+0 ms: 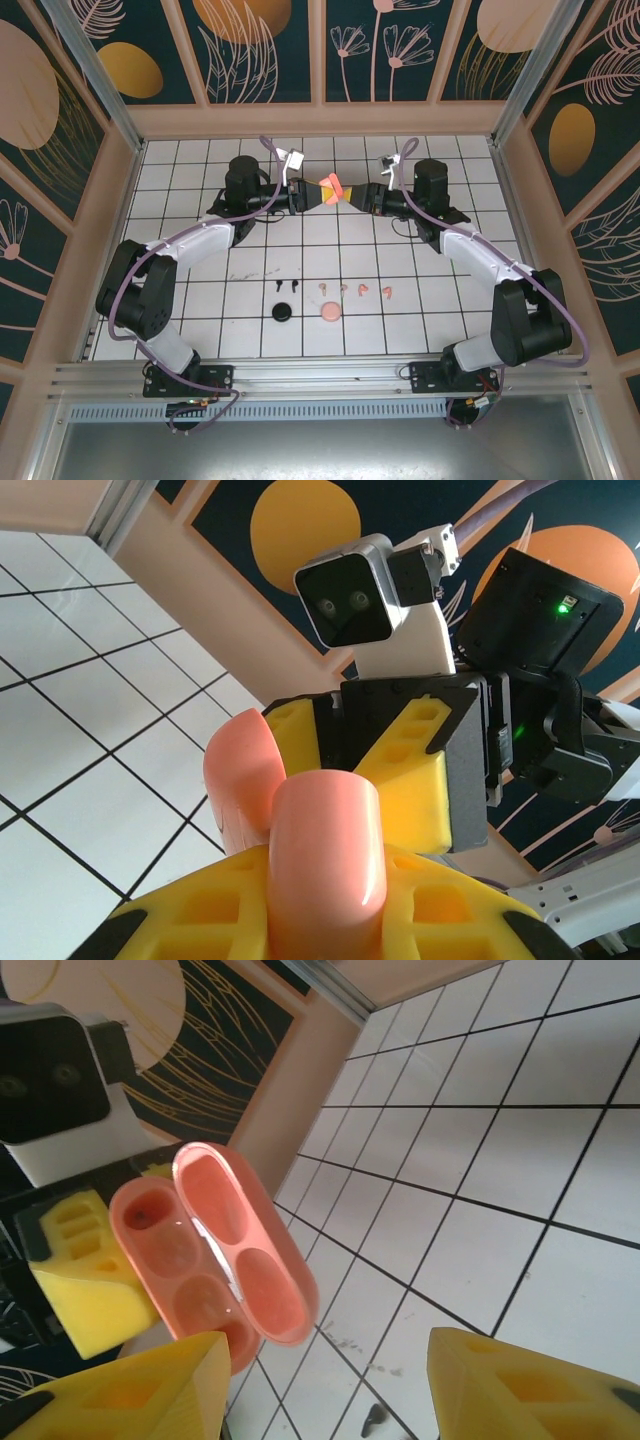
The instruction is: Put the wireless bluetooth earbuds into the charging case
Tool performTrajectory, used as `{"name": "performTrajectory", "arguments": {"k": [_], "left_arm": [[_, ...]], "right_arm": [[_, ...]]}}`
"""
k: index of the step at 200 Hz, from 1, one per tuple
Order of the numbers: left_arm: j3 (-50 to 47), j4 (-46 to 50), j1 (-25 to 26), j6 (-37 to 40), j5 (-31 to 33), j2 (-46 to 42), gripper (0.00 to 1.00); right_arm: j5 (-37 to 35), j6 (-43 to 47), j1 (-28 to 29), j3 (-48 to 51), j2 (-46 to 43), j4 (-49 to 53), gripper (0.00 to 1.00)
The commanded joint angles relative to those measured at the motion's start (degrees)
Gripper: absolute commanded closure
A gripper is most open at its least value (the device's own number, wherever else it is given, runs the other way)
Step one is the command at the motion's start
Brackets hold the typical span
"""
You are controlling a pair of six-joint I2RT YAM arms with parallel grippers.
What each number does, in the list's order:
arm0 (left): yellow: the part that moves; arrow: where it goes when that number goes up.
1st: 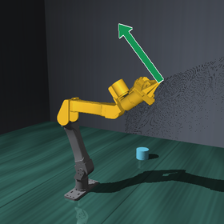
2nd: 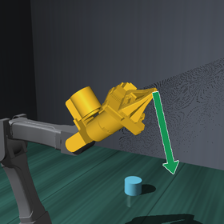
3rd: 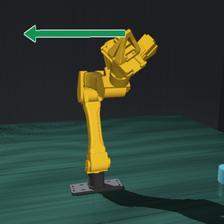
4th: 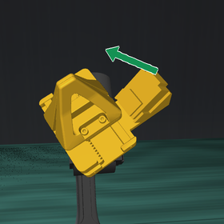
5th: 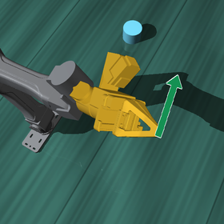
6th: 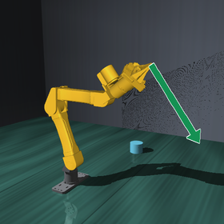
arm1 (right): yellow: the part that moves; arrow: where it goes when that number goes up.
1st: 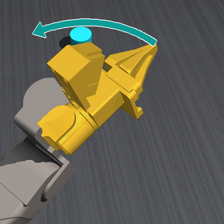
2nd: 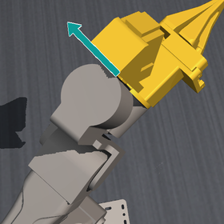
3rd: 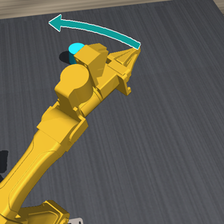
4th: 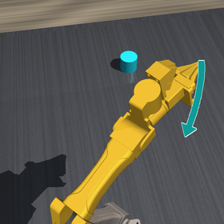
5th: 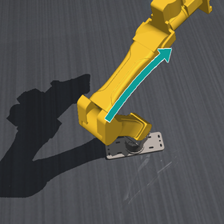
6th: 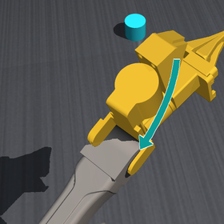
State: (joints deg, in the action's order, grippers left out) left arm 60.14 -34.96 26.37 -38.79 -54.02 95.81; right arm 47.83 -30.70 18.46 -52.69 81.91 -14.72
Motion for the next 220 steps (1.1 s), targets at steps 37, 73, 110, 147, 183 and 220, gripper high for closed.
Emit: {"name": "performTrajectory", "arguments": {"k": [37, 73, 110, 147, 183, 220], "left_arm": [[-0.37, -4.24, 0.61, -0.86, -0.83, -1.15, 1.00], [-0.33, -4.41, 1.04, -0.97, -0.65, -1.24, 1.00], [-0.46, -4.46, 1.40, -0.89, -0.48, -1.15, 1.00], [-0.55, -4.76, 1.58, -0.95, -0.15, -1.06, 1.00], [-0.63, -5.34, 1.84, -1.31, 0.14, -0.76, 1.00], [-1.15, -5.94, 2.19, -1.79, 1.34, -0.13, 0.90]], "right_arm": [[1.65, -2.52, 0.86, -1.34, 1.70, -4.43, 0.49], [1.56, -3.68, 1.66, -2.29, 3.16, -5.90, 0.52], [1.91, -4.19, 2.15, -3.13, 3.72, -6.35, 0.55], [2.26, -4.89, 2.19, -3.20, 3.79, -7.16, 0.66], [2.70, -5.41, 2.19, -3.02, 3.74, -7.95, 0.83], [2.06, -5.60, 2.16, -3.60, 3.75, -7.39, 1.00]]}}
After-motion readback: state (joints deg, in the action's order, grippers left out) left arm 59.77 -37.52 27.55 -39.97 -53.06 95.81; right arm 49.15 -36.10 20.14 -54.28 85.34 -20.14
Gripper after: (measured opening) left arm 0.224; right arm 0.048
